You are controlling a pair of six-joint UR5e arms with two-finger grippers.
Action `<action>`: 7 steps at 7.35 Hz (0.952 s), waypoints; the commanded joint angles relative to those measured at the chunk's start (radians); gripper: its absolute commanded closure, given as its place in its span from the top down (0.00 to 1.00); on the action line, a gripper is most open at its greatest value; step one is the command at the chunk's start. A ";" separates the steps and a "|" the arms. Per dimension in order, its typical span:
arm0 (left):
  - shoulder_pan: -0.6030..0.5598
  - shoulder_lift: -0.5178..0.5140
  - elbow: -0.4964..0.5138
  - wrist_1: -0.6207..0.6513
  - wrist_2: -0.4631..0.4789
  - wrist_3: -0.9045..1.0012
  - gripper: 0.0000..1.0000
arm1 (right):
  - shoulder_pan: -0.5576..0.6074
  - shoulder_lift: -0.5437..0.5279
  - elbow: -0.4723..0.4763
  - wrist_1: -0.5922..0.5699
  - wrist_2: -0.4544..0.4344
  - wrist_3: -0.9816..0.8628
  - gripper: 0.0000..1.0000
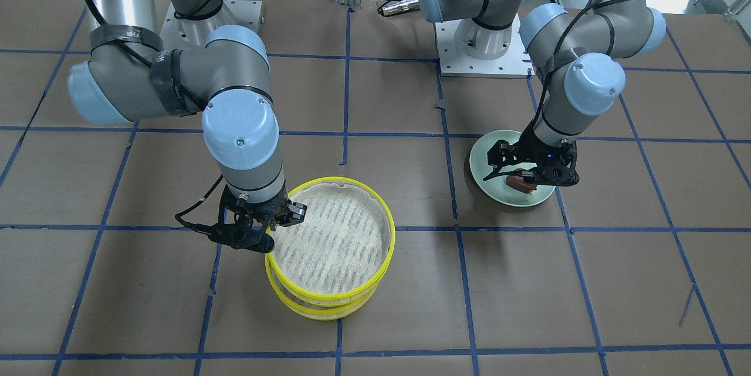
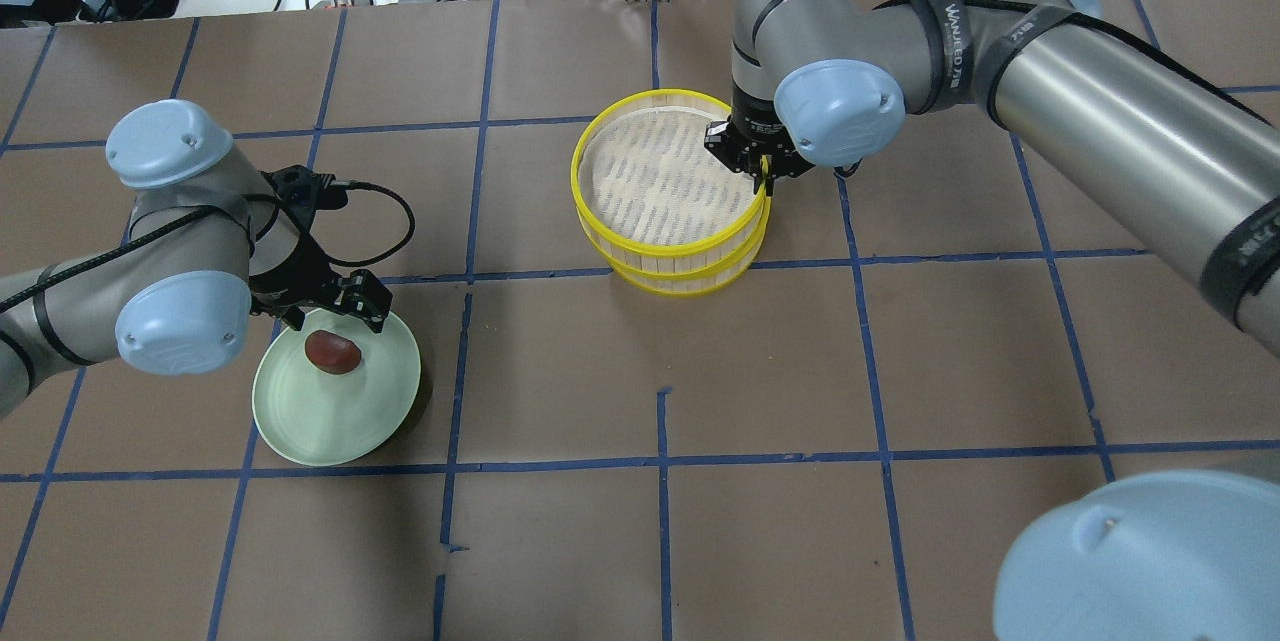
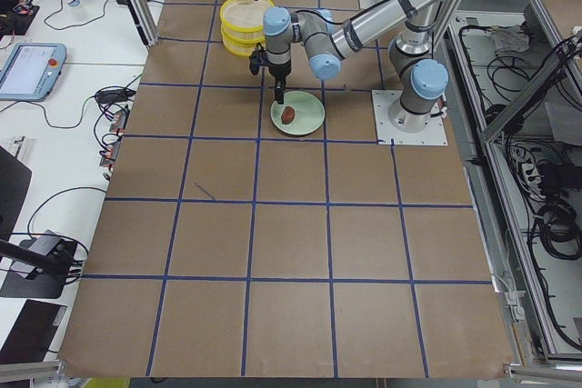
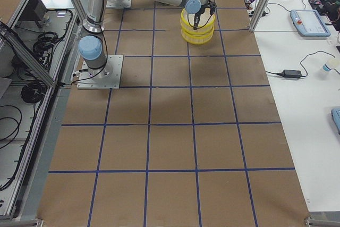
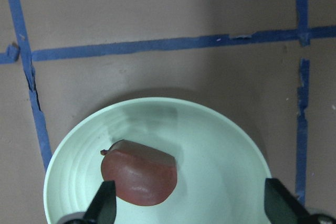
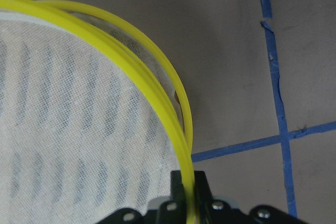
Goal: Place buns in different layers of steamer
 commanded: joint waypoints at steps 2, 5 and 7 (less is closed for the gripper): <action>0.009 -0.007 -0.072 -0.006 0.033 -0.055 1.00 | 0.003 0.005 -0.008 -0.005 -0.045 -0.012 0.07; 0.009 -0.021 -0.067 -0.006 0.036 -0.045 1.00 | 0.002 0.011 -0.007 -0.020 -0.034 -0.012 0.08; 0.009 -0.021 -0.057 0.008 0.056 -0.044 1.00 | 0.002 0.011 -0.004 -0.021 -0.035 -0.018 0.08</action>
